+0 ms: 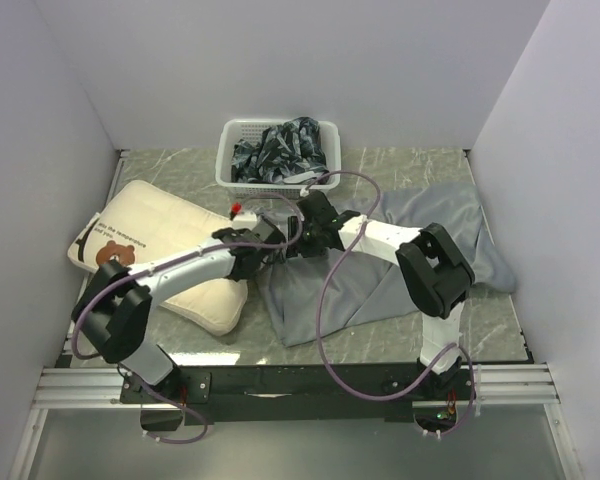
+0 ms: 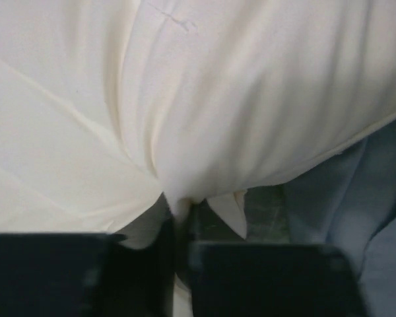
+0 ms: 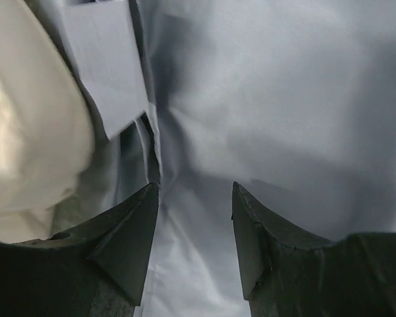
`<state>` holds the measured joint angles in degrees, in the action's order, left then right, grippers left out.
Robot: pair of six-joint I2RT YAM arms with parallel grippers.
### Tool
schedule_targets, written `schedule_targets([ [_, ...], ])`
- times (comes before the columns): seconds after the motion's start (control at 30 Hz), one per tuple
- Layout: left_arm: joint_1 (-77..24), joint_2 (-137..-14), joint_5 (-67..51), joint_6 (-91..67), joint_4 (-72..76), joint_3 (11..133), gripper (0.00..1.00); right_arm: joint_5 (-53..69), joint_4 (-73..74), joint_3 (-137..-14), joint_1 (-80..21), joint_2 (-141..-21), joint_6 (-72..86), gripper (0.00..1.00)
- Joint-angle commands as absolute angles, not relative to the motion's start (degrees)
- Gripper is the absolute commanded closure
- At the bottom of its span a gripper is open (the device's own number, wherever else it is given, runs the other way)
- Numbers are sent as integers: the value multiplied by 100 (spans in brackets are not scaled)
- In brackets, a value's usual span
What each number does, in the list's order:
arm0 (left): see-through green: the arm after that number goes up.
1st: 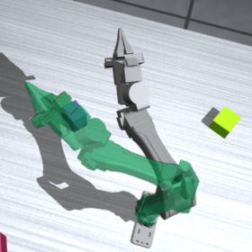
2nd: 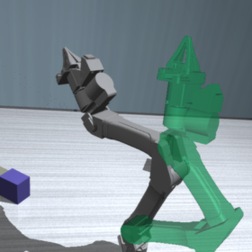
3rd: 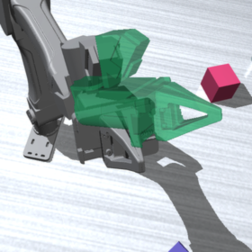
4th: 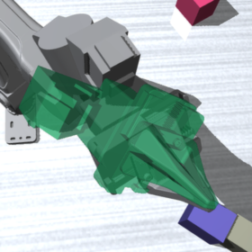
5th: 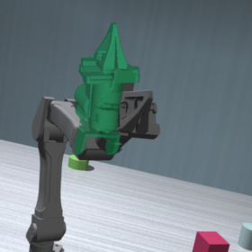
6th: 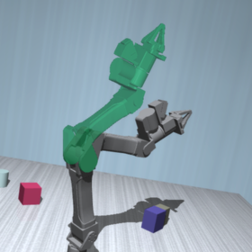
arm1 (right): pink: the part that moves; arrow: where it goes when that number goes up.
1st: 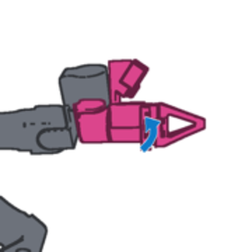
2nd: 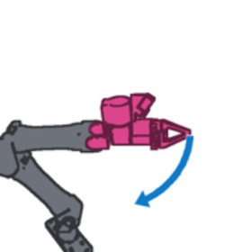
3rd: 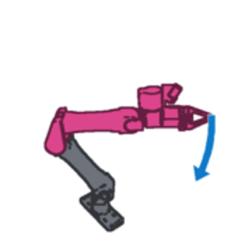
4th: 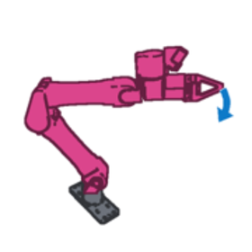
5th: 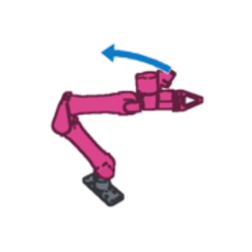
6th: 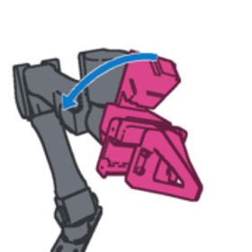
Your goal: Put the pillow into the pillowcase
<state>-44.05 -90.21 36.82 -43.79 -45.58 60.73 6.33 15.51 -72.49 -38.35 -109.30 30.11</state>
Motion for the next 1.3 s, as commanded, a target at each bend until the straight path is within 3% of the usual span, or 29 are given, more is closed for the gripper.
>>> schedule_targets([
  [0.0,-3851,-8369,3060,-4096,-4237,6205,99,738,1257,-7690,-3920,-11065,2927,45],
  [0.2,-3472,-7586,2181,-3981,-4113,6284,99,677,1283,-7909,-3973,-11250,3006,46],
  [0.3,-3454,-7322,1952,-4025,-4122,6372,99,633,1353,-8094,-3973,-11452,3023,51],
  [0.63,-3454,-6952,1381,-4157,-4008,6557,99,282,1442,-8086,-3981,-11524,3138,92],
  [0.7,-3454,-6987,1310,-4175,-3955,6487,99,124,1433,-7858,-3981,-11200,3216,94],
  [0.9,-3463,-6882,1046,-4271,-3683,5934,99,35,1354,-7357,-3902,-10355,3314,88],
  [1.03,-3463,-6794,941,-4350,-3516,5538,99,245,1398,-7409,-3893,-10424,3269,87],
  [1.1,-3463,-6733,914,-4368,-3463,5458,99,386,1197,-7295,-3894,-10467,3287,84],
  [1.13,-3463,-6724,914,-4368,-3463,5415,99,535,1152,-7260,-3885,-10485,3296,74],
  [1.17,-3472,-6706,923,-4368,-3472,5405,99,597,1143,-7251,-3893,-10529,3287,71],
  [1.27,-3463,-6645,1002,-4351,-3533,5388,99,607,1186,-7269,-3902,-10678,3296,69],
])
